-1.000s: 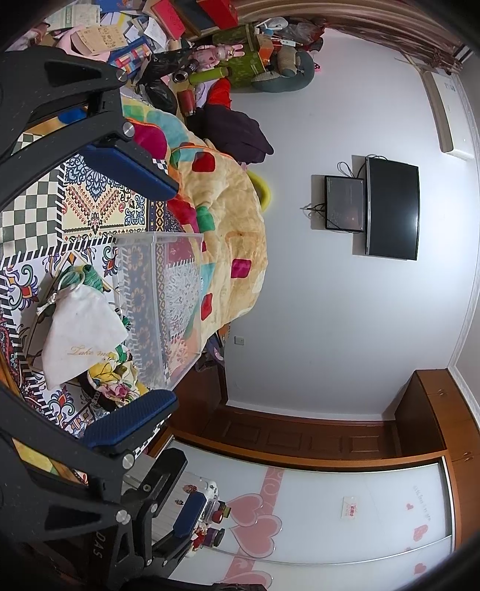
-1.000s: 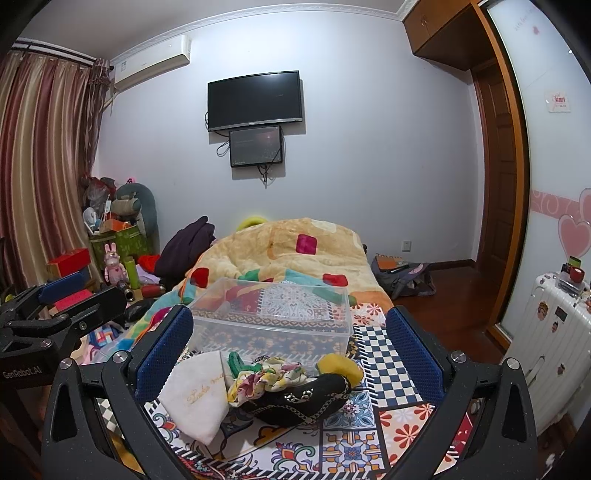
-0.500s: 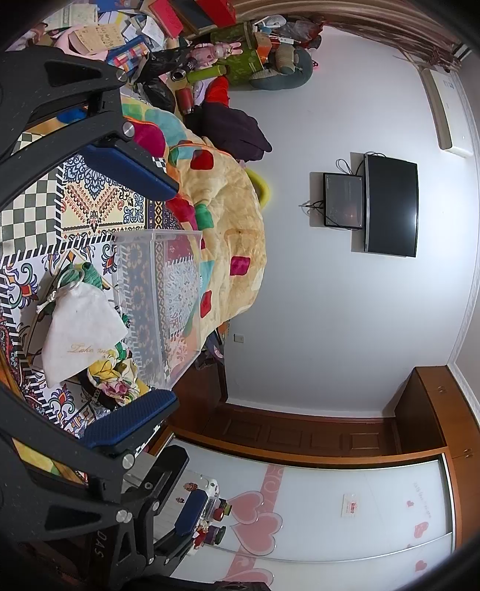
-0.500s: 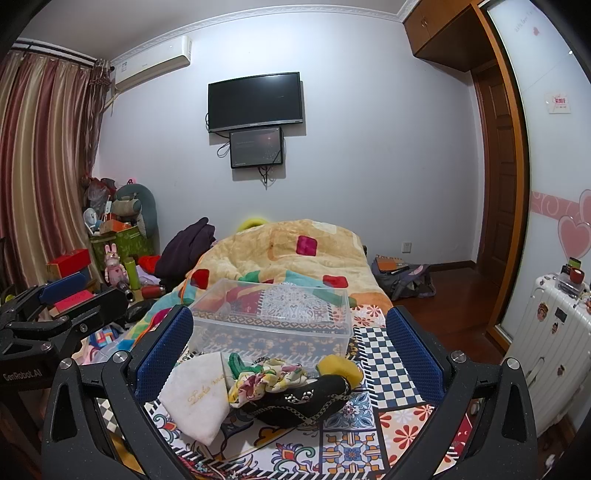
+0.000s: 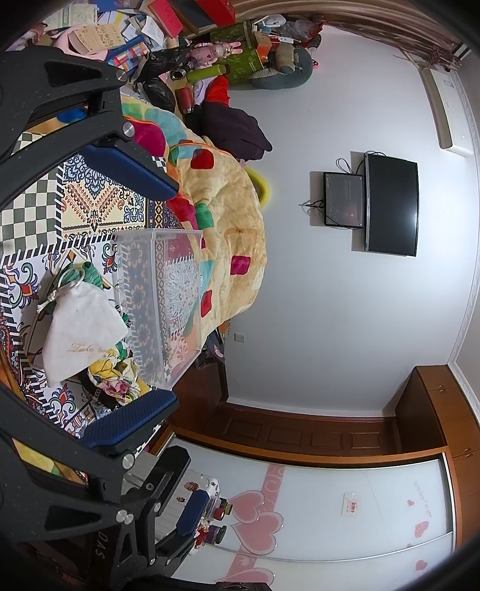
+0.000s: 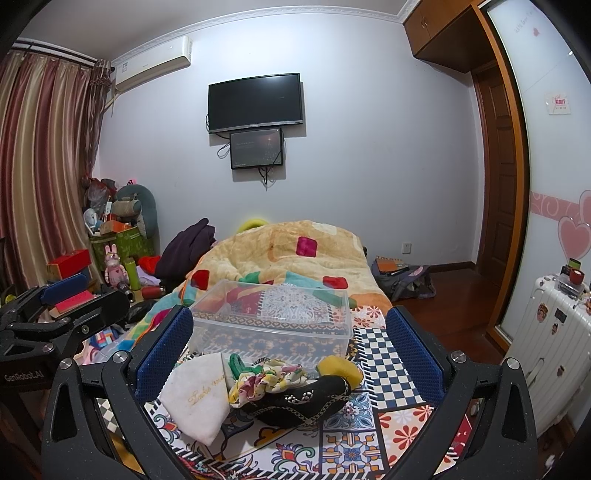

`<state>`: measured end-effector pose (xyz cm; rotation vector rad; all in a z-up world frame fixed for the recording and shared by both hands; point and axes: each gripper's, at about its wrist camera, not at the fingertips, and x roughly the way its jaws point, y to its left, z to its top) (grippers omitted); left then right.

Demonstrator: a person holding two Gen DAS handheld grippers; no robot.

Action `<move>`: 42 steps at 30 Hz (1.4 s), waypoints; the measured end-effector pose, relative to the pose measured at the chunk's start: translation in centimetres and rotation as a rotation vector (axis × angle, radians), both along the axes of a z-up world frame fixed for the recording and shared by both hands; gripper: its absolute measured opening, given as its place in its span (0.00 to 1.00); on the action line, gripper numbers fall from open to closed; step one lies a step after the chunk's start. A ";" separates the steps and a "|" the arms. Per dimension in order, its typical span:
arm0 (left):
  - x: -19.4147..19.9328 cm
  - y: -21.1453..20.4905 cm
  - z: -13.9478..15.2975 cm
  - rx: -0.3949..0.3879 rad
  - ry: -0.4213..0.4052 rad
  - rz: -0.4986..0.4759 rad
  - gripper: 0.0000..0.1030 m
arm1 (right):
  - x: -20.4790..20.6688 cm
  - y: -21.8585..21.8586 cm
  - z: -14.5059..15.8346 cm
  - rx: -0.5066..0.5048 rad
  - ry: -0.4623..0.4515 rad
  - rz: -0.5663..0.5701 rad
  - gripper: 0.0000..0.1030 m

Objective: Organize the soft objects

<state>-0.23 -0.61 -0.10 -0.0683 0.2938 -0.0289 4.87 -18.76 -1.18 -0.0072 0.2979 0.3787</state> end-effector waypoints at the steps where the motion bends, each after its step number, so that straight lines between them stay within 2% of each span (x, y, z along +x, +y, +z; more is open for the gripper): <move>1: 0.0 0.0 0.0 0.000 0.000 0.000 1.00 | 0.0 0.0 -0.1 0.000 -0.001 0.000 1.00; 24: 0.3 0.0 0.0 -0.004 0.018 -0.013 1.00 | 0.1 0.1 -0.2 -0.002 0.001 -0.001 1.00; 31: 2.3 0.6 -1.5 -0.011 0.115 -0.005 1.00 | 1.5 -0.2 -0.7 -0.019 0.059 0.005 1.00; 37: 4.1 0.6 -3.9 -0.054 0.234 -0.066 1.00 | 3.1 -0.5 -2.3 -0.028 0.131 0.013 1.00; 40: 4.7 0.1 -5.1 -0.049 0.279 -0.084 1.00 | 3.5 -0.6 -3.1 -0.030 0.161 0.022 1.00; 42: 5.0 -0.4 -5.9 -0.044 0.306 -0.104 1.00 | 3.5 -0.6 -3.9 -0.041 0.181 0.022 0.95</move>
